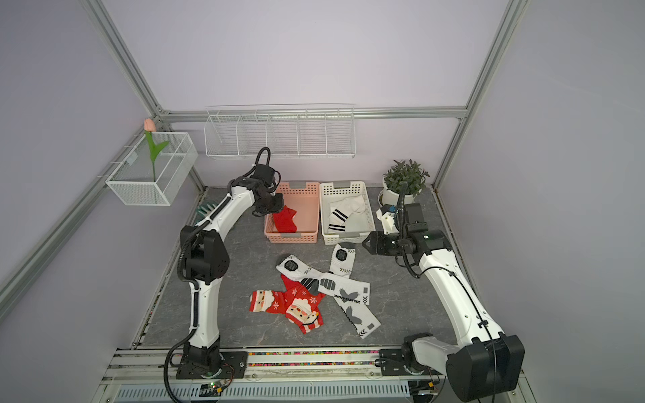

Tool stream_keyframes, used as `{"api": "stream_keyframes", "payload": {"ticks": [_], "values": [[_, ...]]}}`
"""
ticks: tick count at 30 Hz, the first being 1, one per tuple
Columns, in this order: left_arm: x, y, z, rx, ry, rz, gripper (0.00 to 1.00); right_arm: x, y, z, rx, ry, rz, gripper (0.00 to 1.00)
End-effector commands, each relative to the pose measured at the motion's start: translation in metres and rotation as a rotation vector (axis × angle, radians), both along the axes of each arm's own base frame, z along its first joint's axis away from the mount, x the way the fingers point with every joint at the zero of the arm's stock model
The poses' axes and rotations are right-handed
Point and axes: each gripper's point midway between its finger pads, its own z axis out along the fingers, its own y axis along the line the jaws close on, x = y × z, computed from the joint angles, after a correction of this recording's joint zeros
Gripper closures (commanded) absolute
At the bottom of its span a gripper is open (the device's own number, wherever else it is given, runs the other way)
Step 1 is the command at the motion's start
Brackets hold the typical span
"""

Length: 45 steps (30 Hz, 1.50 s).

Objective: Sort the socks into the basket by color
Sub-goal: Place the sock in the bin, then pick up the sock at the center of the board.

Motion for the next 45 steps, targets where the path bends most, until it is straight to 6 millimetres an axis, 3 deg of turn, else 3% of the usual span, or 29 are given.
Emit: {"api": "stream_keyframes", "payload": {"ticks": [1,7,23,33,45], "values": [[-0.015,0.003,0.048,-0.053,-0.063,0.005,0.80,-0.012,0.008,-0.013,-0.031,0.047,0.044,0.48],[-0.039,0.006,0.069,-0.064,-0.106,0.000,0.80,-0.028,0.015,-0.031,-0.093,0.098,0.065,0.48],[-0.088,0.003,0.120,-0.092,-0.219,-0.047,0.80,-0.064,0.040,-0.056,-0.111,0.167,0.103,0.48],[-0.096,0.004,0.107,-0.105,-0.224,-0.049,0.81,-0.078,0.059,-0.069,-0.147,0.200,0.151,0.48],[-0.102,0.007,0.108,-0.103,-0.232,-0.057,0.81,-0.089,0.078,-0.089,-0.230,0.228,0.216,0.47]]}}
